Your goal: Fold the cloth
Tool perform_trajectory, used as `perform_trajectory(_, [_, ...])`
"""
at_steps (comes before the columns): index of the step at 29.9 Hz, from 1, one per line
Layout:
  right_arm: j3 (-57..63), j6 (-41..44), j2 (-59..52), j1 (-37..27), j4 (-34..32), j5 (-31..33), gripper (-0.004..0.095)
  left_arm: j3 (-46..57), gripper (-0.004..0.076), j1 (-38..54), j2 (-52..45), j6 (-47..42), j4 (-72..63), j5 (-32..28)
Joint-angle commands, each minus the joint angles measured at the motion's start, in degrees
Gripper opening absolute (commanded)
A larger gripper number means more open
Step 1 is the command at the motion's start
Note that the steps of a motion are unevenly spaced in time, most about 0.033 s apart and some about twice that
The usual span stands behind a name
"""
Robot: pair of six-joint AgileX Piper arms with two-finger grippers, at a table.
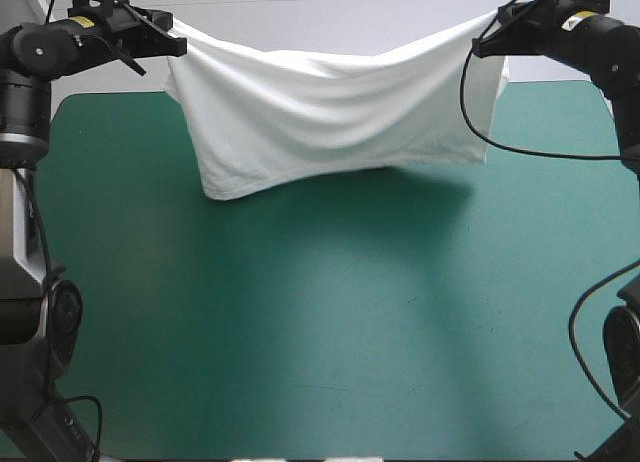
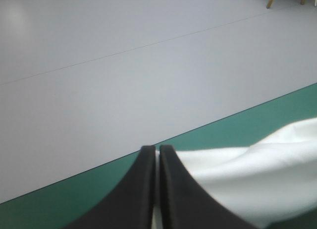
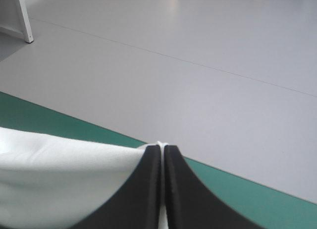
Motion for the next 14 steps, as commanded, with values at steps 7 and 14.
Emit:
perform_trajectory(7, [-8.86, -2.25, 3.10, -0.24, 2.44, 4.95, -0.0013, -14.69, 0.0019, -0.14, 3.66, -1.76, -0.64, 4.78])
perform_trajectory(14, [15.57, -8.48, 0.50, -1.92, 10.48, 4.01, -0.0013, 3.33, 0.0019, -0.23, 2.85, 2.03, -4.52, 9.46])
